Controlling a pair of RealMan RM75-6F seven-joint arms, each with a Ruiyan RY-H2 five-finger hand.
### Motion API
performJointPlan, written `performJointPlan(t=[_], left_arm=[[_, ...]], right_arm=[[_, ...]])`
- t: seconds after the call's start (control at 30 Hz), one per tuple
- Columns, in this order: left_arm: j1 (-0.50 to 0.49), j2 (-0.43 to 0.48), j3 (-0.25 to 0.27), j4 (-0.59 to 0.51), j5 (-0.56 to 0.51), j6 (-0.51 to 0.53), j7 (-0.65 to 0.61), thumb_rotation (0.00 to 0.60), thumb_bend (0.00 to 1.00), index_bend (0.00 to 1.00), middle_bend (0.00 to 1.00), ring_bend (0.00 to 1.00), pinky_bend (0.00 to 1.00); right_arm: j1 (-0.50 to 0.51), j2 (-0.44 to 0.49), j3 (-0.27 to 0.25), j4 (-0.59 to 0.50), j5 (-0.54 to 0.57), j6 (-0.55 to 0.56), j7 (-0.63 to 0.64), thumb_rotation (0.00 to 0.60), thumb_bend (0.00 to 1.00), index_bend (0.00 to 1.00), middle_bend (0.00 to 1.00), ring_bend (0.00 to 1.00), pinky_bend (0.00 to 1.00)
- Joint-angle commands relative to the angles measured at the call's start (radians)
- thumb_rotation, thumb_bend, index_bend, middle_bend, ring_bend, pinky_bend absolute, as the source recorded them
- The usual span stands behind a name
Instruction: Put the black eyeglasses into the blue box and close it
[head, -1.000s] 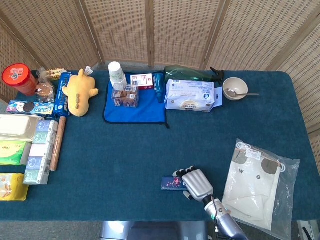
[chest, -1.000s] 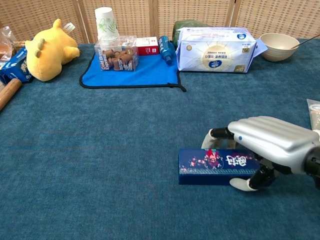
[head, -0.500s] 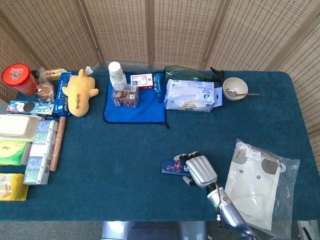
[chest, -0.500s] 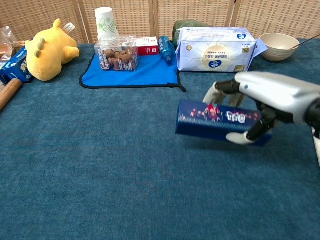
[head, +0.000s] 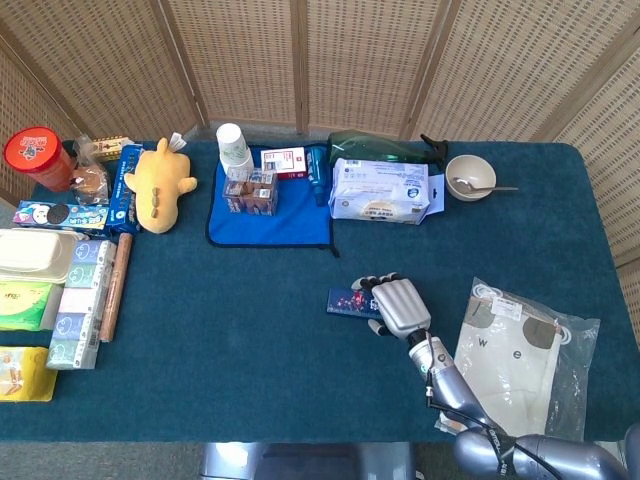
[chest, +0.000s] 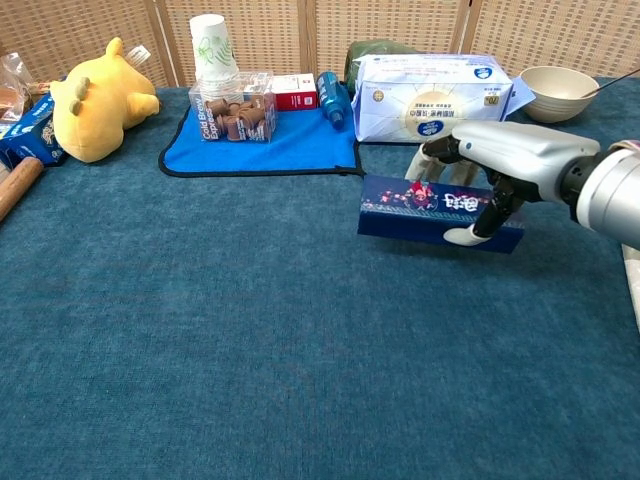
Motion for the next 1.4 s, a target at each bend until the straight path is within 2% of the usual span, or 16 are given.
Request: performJointPlan(t=[0.03,0.13,0.3,0.4,0.5,0.73,0.9,1.17,1.4], left_arm=[[-0.003,0.0,-0.001,-0.003,-0.002,-0.005,0.004,0.535,0.31,0.03,0.0,0.0,0.0],[-0.009,0.002,-0.002,-0.011,-0.002,-0.013,0.011,0.532,0.31,0.03,0.0,0.0,0.0],[-0.015,0.001,-0.003,-0.027,-0.004,-0.025,0.02,0.531,0.31,0.03,0.0,0.0,0.0],[-0.021,-0.001,-0.003,-0.036,0.0,-0.03,0.028,0.532,0.31,0.03,0.0,0.0,0.0],[-0.028,-0.002,-0.003,-0.046,0.004,-0.037,0.04,0.529,0.31,0.03,0.0,0.0,0.0],[-0.047,0.002,-0.003,-0.079,0.009,-0.066,0.078,0.53,0.31,0.03,0.0,0.0,0.0],[-0.052,0.017,-0.001,-0.107,0.0,-0.084,0.113,0.532,0.31,0.04,0.01,0.0,0.0],[-0.053,0.04,0.015,-0.154,-0.056,-0.157,0.174,0.529,0.31,0.08,0.01,0.0,0.0],[-0.06,0.036,0.017,-0.179,-0.084,-0.193,0.253,0.531,0.31,0.08,0.02,0.0,0.0]], right_arm=[[0.018,-0.012,0.008,0.026,0.024,-0.012,0.008,0.6,0.26,0.5,0.54,0.43,0.3],[0.036,-0.017,0.004,0.047,0.048,-0.018,-0.009,0.6,0.26,0.41,0.47,0.37,0.29],[0.048,-0.004,-0.007,0.028,0.09,-0.011,-0.043,0.6,0.26,0.14,0.25,0.17,0.24],[0.051,0.009,-0.011,0.011,0.101,-0.003,-0.053,0.6,0.26,0.05,0.18,0.1,0.21],[0.051,0.024,-0.016,-0.009,0.104,0.006,-0.055,0.6,0.26,0.02,0.16,0.07,0.2],[0.041,0.073,-0.025,-0.09,0.094,0.045,-0.043,0.6,0.26,0.01,0.16,0.08,0.2],[0.002,0.124,-0.044,-0.161,0.055,0.114,-0.03,0.6,0.26,0.08,0.19,0.12,0.22],[-0.14,0.213,-0.141,-0.231,-0.123,0.334,-0.009,0.6,0.26,0.19,0.27,0.17,0.23],[-0.272,0.228,-0.211,-0.188,-0.237,0.519,0.021,0.6,0.27,0.26,0.29,0.18,0.23]])
